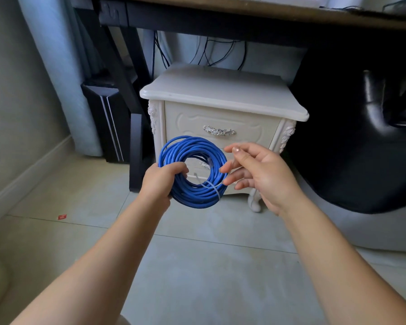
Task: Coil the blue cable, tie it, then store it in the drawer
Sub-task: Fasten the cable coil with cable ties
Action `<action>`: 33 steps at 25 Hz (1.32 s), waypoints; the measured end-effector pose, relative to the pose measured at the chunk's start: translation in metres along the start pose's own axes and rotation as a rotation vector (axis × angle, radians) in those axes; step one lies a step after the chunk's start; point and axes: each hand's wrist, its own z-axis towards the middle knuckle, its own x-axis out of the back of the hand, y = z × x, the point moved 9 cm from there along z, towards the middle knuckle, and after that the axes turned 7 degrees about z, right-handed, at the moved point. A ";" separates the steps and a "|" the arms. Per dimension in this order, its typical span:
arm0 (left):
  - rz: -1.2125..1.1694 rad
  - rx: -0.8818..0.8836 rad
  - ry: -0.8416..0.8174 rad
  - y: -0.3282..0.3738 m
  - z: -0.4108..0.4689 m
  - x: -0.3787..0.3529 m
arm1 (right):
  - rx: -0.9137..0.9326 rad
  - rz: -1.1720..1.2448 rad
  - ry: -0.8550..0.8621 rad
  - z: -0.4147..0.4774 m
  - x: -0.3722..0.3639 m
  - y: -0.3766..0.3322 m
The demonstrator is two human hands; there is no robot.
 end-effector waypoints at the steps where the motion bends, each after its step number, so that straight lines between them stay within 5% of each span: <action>1: -0.006 0.003 -0.004 -0.001 -0.002 -0.002 | -0.013 -0.017 -0.001 -0.003 0.001 0.003; 13: 0.008 -0.061 -0.170 -0.004 -0.035 -0.038 | 0.153 -0.271 0.026 -0.003 -0.001 0.025; 21: 0.007 -0.214 -0.462 0.011 -0.051 -0.059 | 0.226 -0.305 -0.080 -0.013 -0.006 0.022; 29: -0.045 -0.284 -0.336 0.016 -0.047 -0.052 | 0.274 -0.282 0.007 -0.026 -0.001 0.015; 33: -0.042 -0.299 -0.349 0.016 -0.051 -0.054 | 0.149 -0.060 0.088 -0.028 0.003 0.023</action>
